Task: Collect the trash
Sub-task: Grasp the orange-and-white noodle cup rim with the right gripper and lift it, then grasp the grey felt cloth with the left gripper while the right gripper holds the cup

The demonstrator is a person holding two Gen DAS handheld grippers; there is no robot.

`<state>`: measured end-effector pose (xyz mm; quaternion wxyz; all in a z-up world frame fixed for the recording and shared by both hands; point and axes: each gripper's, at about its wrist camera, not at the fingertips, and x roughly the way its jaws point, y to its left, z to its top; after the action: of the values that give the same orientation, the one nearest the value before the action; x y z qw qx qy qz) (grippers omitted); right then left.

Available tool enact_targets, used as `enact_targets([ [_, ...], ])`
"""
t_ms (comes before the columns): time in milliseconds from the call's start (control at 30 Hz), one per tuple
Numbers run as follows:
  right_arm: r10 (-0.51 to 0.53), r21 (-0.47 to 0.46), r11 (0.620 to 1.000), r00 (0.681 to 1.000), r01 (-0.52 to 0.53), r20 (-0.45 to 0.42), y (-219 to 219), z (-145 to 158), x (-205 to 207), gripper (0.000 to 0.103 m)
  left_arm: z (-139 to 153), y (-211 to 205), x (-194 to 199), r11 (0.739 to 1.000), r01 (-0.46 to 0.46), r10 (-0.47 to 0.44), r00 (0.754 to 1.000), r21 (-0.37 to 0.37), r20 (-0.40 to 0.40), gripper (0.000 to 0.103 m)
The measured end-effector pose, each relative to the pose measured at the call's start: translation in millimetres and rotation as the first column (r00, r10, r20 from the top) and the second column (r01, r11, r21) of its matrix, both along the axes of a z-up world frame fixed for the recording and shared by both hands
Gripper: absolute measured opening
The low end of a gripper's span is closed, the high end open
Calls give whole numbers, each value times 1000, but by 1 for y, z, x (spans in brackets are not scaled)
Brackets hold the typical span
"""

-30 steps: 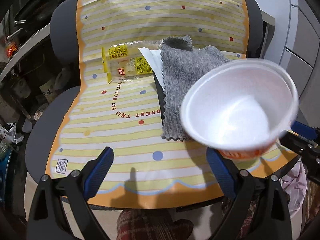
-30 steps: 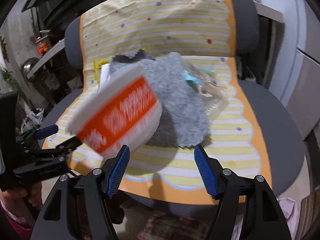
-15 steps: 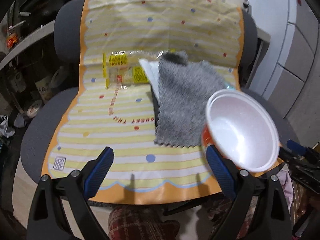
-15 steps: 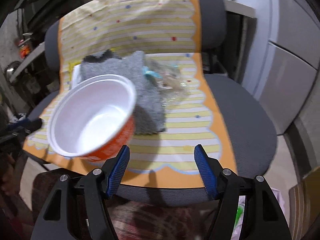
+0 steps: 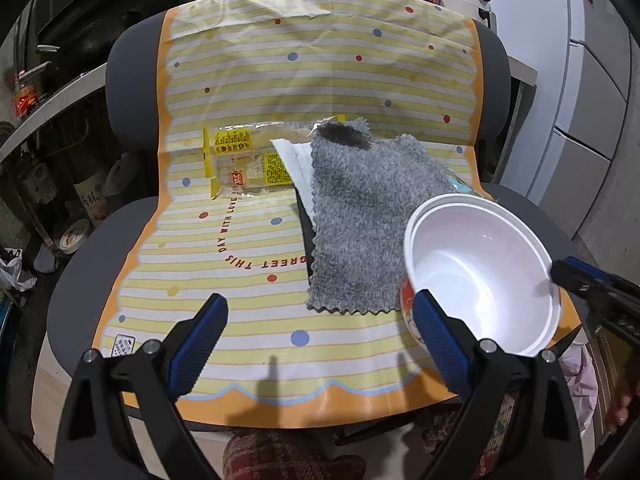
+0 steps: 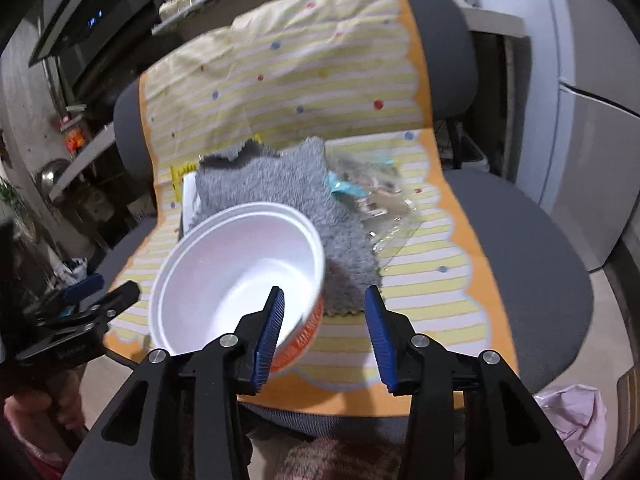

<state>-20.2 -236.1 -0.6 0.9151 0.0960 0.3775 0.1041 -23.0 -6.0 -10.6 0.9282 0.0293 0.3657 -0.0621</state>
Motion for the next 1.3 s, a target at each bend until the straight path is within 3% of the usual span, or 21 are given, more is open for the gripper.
enact_targets([
  [133,-29,-9,1000,999,28,-44,10,-11,13,38,-2,8,-1,1000,-11,11,1000,3,-1,91],
  [200,-44,-4,999,999,43,-31,9,-9,13,13,-2,11,-1,1000,-14,14,1000,4,-1,91],
  [267,-58,26,998,998,58,-2,1,-2,8,7,-2,14,-1,1000,-15,15,1000,5,3,90],
  [533,-227,68,973,971,222,80,-73,33,-23,6,-7,0,3,999,47,-47,999,-2,5,80],
  [733,-337,59,940,941,335,18,-119,14,-24,6,-14,-31,16,991,129,-129,992,-25,-8,77],
  [967,-360,56,931,932,362,-37,-133,-5,-15,12,-23,-62,46,987,152,-153,988,-43,-34,77],
  [1300,-377,-36,926,926,377,0,-138,-9,-14,12,-46,-109,104,992,126,-127,989,-11,-72,77],
])
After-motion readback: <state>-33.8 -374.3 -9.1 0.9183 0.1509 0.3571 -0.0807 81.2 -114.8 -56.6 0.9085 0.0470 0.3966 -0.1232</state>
